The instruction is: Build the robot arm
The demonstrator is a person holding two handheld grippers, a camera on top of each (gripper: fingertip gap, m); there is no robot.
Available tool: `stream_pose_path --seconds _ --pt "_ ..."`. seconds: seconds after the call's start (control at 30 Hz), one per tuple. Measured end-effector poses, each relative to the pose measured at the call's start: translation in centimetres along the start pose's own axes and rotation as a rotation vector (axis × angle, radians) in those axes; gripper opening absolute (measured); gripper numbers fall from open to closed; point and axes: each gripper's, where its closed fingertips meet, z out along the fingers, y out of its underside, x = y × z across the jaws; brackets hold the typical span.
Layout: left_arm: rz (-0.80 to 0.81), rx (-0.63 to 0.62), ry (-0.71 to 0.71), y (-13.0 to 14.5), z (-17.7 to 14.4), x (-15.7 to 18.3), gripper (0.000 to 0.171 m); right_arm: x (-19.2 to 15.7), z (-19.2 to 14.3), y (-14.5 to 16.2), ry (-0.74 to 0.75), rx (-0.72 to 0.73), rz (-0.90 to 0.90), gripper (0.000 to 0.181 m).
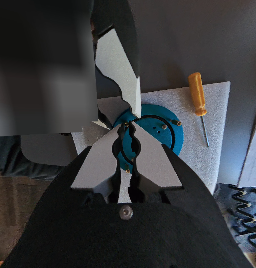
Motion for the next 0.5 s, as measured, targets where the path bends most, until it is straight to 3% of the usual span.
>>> stream_pose_path --seconds 0.27,0.43,0.5 --pt "0.017 -0.005 -0.013 0.05 0.07 0.05 0.037 0.03 0.04 0.17 0.009 -0.008 0.286 0.005" --pt "0.013 -0.006 -0.015 0.06 0.1 0.03 0.037 0.15 0.05 0.18 0.079 -0.009 0.604 0.006" --pt "0.009 -0.007 -0.014 0.07 0.09 -0.01 0.037 0.27 0.08 0.04 0.111 0.003 0.6 0.006"
